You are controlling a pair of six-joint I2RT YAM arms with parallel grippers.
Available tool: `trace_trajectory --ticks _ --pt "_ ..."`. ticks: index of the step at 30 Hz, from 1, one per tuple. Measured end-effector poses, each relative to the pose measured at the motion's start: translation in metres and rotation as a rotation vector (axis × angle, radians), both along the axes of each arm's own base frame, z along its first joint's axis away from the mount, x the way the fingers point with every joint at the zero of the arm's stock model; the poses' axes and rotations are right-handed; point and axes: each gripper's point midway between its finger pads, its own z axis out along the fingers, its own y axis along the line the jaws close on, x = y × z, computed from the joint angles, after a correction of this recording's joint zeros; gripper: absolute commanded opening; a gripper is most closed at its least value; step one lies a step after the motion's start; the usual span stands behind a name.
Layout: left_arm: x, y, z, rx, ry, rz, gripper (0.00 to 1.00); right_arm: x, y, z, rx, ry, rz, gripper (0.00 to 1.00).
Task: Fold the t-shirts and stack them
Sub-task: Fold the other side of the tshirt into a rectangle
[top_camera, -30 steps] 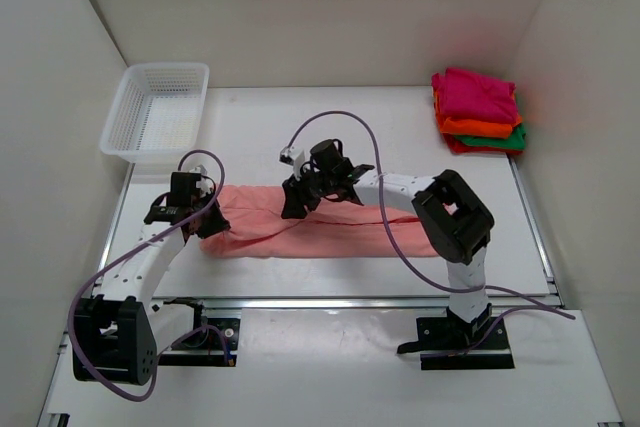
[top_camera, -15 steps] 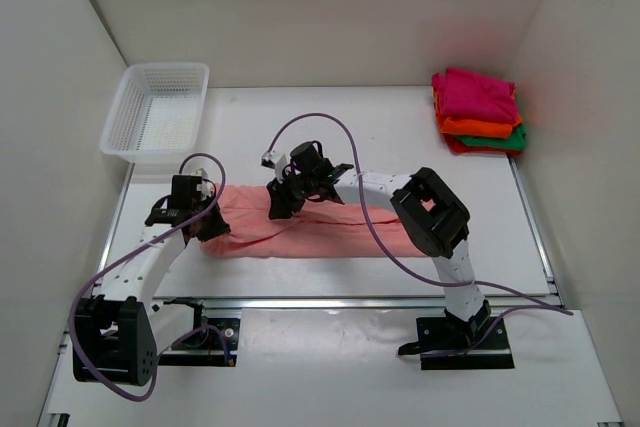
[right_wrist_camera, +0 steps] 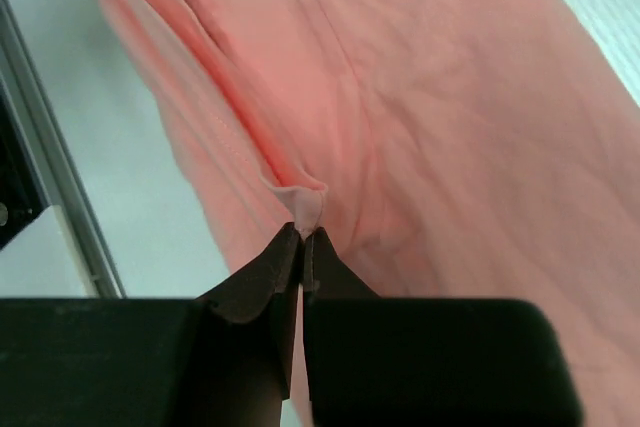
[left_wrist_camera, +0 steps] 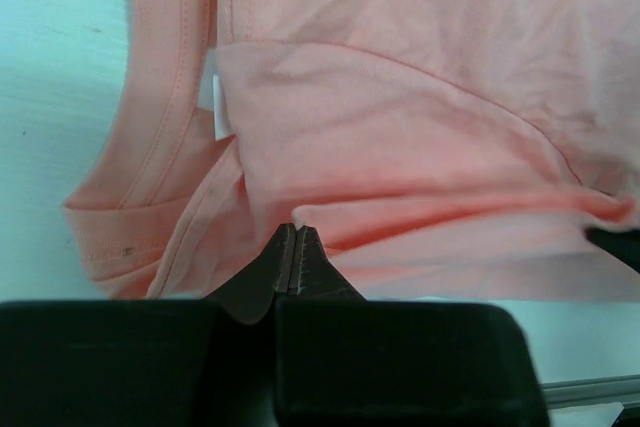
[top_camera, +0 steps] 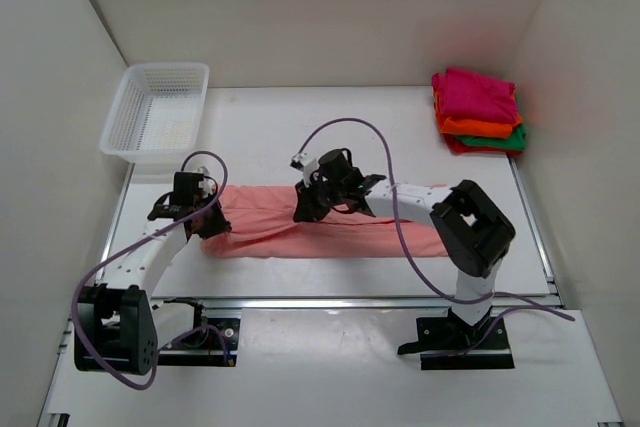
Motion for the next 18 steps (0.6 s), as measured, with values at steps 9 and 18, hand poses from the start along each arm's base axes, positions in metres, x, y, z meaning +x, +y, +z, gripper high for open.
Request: trace_trajectory --ticks 9,18 --pt "0.036 -0.005 0.001 -0.015 -0.017 0.004 0.08 0.020 -0.026 0.025 0.105 0.006 -0.139 0.01" --pt "0.090 0.001 0.004 -0.011 -0.044 0.054 0.32 0.025 -0.023 0.000 0.062 0.072 -0.137 0.29"
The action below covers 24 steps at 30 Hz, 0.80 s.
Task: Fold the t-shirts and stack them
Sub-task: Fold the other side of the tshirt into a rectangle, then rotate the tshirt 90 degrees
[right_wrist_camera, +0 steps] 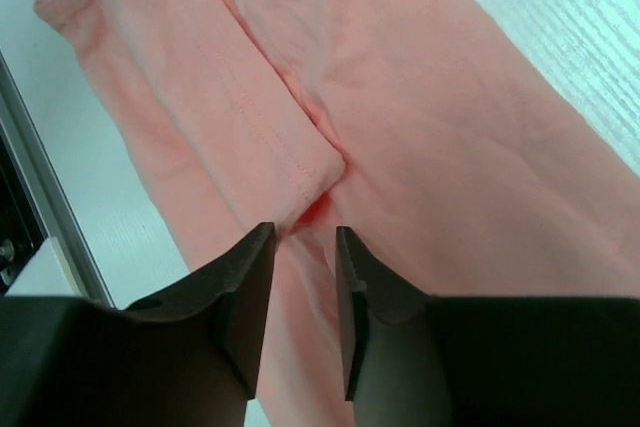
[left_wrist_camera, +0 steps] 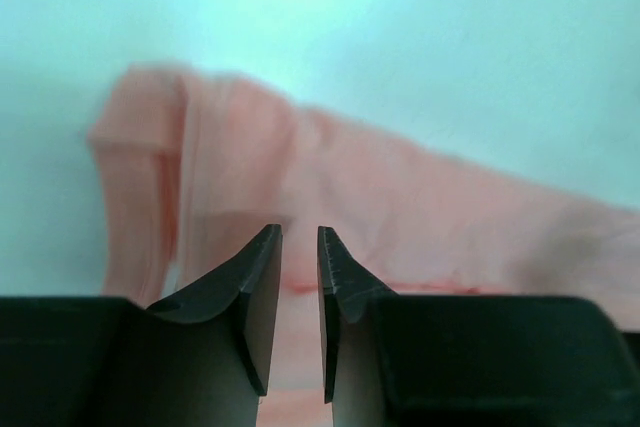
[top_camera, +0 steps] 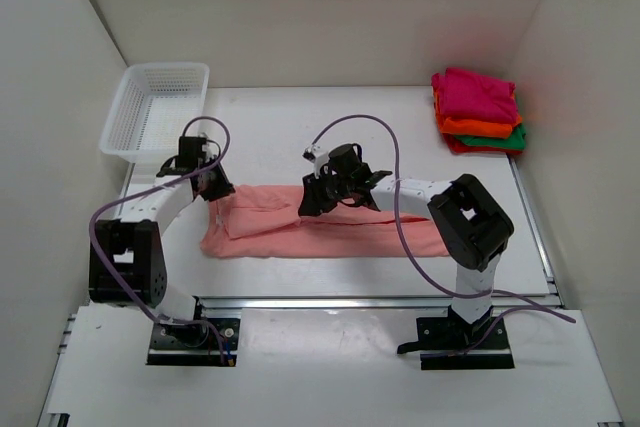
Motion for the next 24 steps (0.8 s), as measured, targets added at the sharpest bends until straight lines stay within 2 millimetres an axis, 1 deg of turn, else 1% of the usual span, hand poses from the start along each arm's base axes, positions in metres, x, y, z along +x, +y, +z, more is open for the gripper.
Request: trace_trajectory --ticks 2,3,5,6,7,8,10,12,14,15,17,19,20,21,22,24 --pt "0.021 0.000 0.010 0.002 -0.026 0.002 0.33 -0.001 -0.002 -0.001 -0.006 0.003 -0.002 0.31" --pt "0.033 -0.001 0.017 0.001 -0.041 0.003 0.32 -0.001 -0.004 -0.002 -0.013 0.002 -0.009 0.32" --pt "0.056 -0.003 0.033 -0.006 -0.085 -0.007 0.32 -0.003 -0.016 -0.004 -0.045 -0.002 -0.034 0.33" --pt "0.060 -0.006 0.040 -0.011 -0.102 -0.017 0.32 -0.003 -0.025 -0.004 -0.066 -0.008 -0.053 0.33" --pt "0.061 -0.009 0.046 -0.013 -0.117 -0.024 0.32 0.000 -0.035 -0.003 -0.091 -0.014 -0.079 0.33" --pt "0.058 -0.013 0.050 -0.015 -0.127 -0.034 0.32 0.005 -0.046 0.000 -0.112 -0.024 -0.112 0.34" --pt "0.038 -0.027 0.050 -0.024 -0.130 -0.068 0.32 0.025 -0.074 0.007 -0.152 -0.054 -0.203 0.34" --pt "0.009 -0.043 0.040 -0.044 -0.109 -0.104 0.31 0.048 -0.109 0.009 -0.199 -0.079 -0.314 0.35" --pt "-0.017 -0.055 0.022 -0.065 -0.058 -0.131 0.32 0.065 -0.148 0.003 -0.260 -0.075 -0.424 0.35" --pt "-0.028 -0.057 0.011 -0.068 -0.021 -0.134 0.31 0.071 -0.168 -0.002 -0.293 -0.063 -0.477 0.36" --pt "-0.040 -0.058 -0.011 -0.058 0.061 -0.130 0.30 0.070 -0.202 -0.018 -0.360 -0.014 -0.559 0.36" --pt "-0.043 -0.060 -0.032 -0.026 0.136 -0.127 0.30 0.056 -0.225 -0.037 -0.425 0.052 -0.605 0.36" --pt "-0.042 -0.061 -0.040 -0.013 0.163 -0.128 0.30 0.047 -0.231 -0.045 -0.450 0.083 -0.614 0.36" --pt "-0.040 -0.063 -0.047 0.005 0.195 -0.133 0.30 0.044 -0.232 -0.047 -0.452 0.091 -0.626 0.37" --pt "-0.035 -0.067 -0.047 0.014 0.211 -0.139 0.30 0.040 -0.232 -0.045 -0.454 0.096 -0.631 0.36" --pt "-0.015 -0.075 -0.046 0.029 0.203 -0.150 0.30 0.025 -0.230 -0.048 -0.465 0.112 -0.640 0.36"
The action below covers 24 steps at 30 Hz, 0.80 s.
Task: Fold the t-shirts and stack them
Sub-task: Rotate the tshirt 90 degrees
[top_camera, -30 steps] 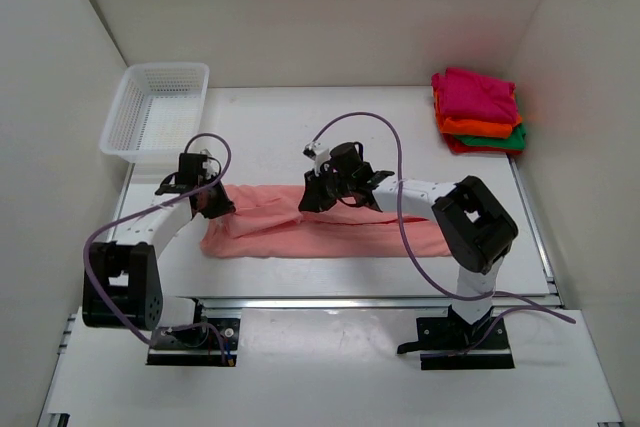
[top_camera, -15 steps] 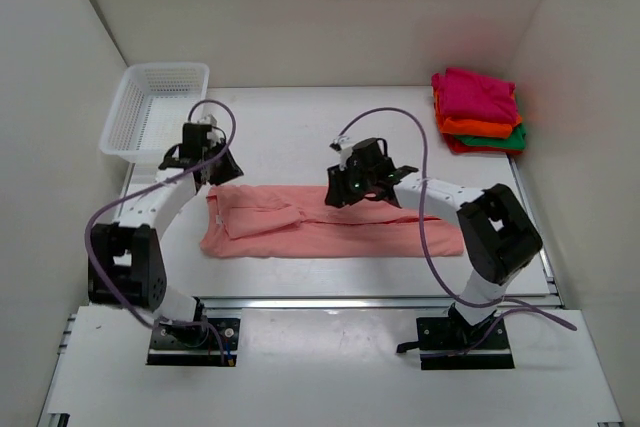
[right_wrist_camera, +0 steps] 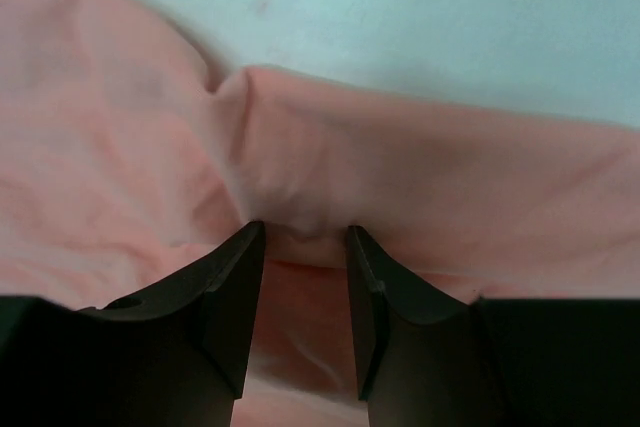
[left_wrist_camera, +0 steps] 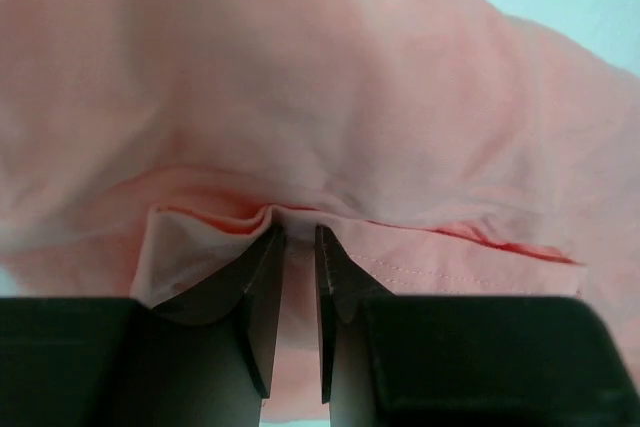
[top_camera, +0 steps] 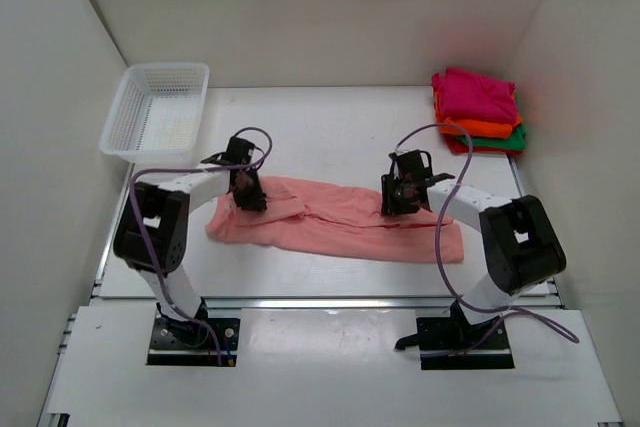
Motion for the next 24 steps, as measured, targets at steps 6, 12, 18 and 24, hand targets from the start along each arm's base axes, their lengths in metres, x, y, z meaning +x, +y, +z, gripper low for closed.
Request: trace_trajectory --ticks 6,12,18,24 --pt "0.079 -0.031 0.002 0.015 -0.029 -0.033 0.28 -0.053 0.032 -0.001 0.073 0.005 0.015 0.33" --pt "0.199 -0.081 0.013 0.034 -0.116 -0.107 0.26 -0.093 0.074 0.002 0.226 0.012 -0.018 0.30" --pt "0.261 -0.123 0.006 -0.025 -0.232 -0.155 0.23 -0.115 0.116 0.004 0.328 0.059 -0.050 0.30" --pt "0.257 -0.126 0.007 -0.057 -0.229 -0.169 0.23 -0.103 0.177 0.007 0.360 0.060 0.001 0.29"
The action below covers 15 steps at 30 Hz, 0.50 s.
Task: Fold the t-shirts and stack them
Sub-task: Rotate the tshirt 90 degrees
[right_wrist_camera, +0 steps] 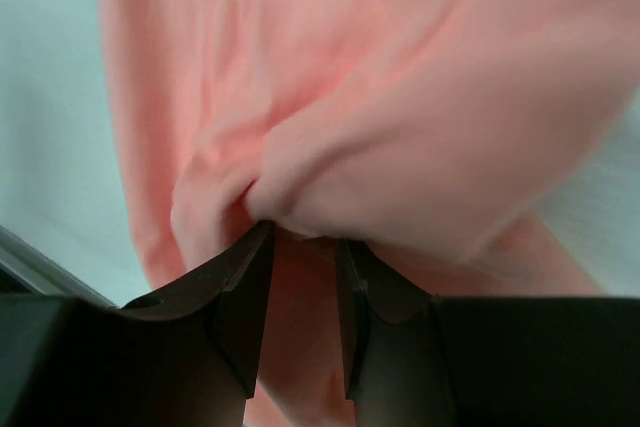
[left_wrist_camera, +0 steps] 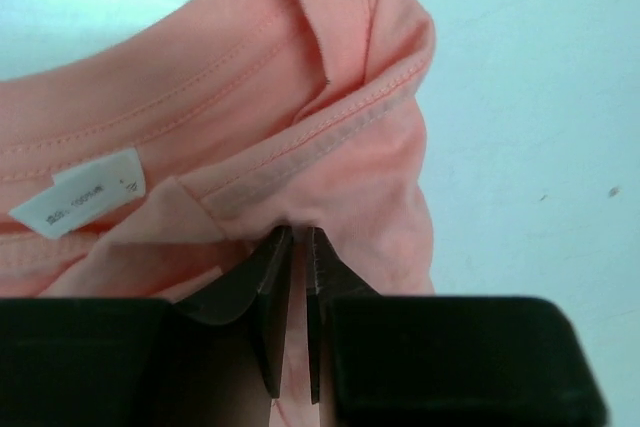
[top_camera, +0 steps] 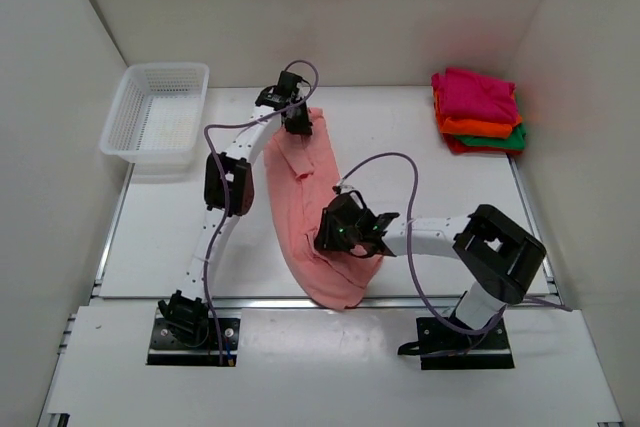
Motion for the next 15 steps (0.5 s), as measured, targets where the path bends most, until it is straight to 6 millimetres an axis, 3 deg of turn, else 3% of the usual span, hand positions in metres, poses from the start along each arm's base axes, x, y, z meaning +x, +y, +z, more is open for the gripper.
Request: trace_trajectory --ticks 3,7,10,12,15 --pt "0.014 -0.005 0.000 -0.053 -0.031 0.007 0.23 -0.008 0.018 0.002 -0.016 -0.051 0.058 0.31" --pt "0.021 -0.003 0.003 -0.127 -0.040 0.020 0.26 -0.008 0.023 0.006 -0.027 -0.124 0.165 0.35" --pt "0.029 0.005 0.011 -0.161 -0.054 0.033 0.27 0.008 0.016 0.019 -0.034 -0.217 0.229 0.36" --pt "0.032 0.011 0.023 -0.180 -0.065 0.039 0.27 0.024 0.014 0.039 -0.006 -0.300 0.263 0.33" --pt "0.032 0.020 0.062 -0.205 -0.108 0.040 0.29 0.061 0.006 0.074 0.043 -0.441 0.258 0.30"
